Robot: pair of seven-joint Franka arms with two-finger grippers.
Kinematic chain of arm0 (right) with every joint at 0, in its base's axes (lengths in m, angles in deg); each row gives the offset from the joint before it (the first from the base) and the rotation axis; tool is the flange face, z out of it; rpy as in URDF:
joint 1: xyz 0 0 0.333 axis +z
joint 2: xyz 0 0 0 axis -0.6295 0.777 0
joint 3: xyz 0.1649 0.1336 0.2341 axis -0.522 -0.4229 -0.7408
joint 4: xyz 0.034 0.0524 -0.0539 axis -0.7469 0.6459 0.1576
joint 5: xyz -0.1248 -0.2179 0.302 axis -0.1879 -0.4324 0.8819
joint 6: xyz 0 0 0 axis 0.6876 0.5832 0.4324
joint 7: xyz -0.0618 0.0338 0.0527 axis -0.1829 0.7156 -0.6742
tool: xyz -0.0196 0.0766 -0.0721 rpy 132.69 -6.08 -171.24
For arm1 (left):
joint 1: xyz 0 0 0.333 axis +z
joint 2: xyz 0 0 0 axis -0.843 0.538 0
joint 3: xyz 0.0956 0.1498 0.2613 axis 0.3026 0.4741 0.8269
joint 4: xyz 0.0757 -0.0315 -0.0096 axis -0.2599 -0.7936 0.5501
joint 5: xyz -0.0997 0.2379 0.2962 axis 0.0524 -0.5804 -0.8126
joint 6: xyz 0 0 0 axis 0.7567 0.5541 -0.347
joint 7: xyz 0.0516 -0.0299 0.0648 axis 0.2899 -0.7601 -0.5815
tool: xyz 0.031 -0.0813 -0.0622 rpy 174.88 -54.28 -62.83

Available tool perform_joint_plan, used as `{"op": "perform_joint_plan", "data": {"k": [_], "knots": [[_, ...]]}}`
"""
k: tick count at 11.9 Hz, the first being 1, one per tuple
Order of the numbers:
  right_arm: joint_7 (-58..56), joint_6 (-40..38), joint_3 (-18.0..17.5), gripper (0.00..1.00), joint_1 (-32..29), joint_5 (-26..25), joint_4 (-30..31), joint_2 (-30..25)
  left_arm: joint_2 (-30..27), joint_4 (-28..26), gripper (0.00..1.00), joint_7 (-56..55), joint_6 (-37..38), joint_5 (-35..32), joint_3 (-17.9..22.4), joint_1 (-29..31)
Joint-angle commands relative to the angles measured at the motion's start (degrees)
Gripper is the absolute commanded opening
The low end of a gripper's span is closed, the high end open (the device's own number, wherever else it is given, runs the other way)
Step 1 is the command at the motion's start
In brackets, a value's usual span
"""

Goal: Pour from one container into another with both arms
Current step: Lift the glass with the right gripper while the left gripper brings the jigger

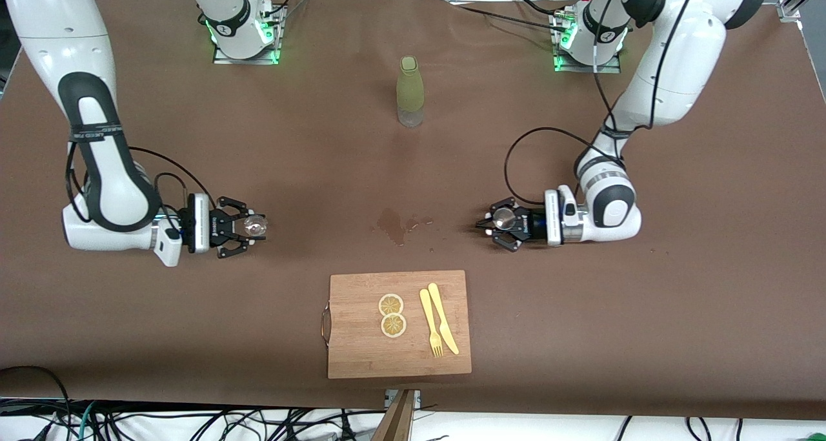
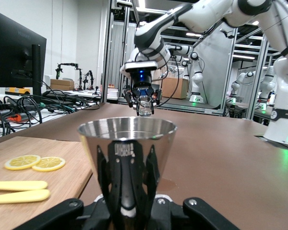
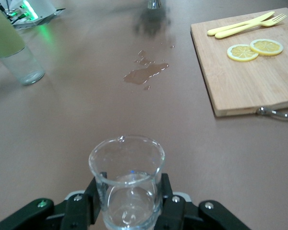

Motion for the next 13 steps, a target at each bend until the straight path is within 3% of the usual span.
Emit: {"op": "perform_joint_plan", "data": {"k": [1, 4, 9, 13], "knots": [[4.0, 3.5, 0.0, 0.35, 3.8, -0.5, 1.1, -2.0, -0.6, -0.4, 0.00, 1.2, -2.7, 5.9, 1.6, -5.0], [7.9, 7.2, 0.0, 0.35, 8.0, -0.8, 0.9, -3.0, -0.4, -0.2, 0.00, 1.2, -3.0, 13.7, 7.8, -13.9], [13.8, 12.1, 0.0, 0.35, 14.0, -1.1, 0.7, -4.0, 1.5, 0.1, 0.00, 1.3, -3.1, 22.2, 11.1, -21.9], [23.0, 12.8, 0.0, 0.35, 17.7, -8.3, -1.0, -4.8, 2.1, 0.2, 0.00, 1.3, -4.9, 27.3, 14.6, -26.7]]}}
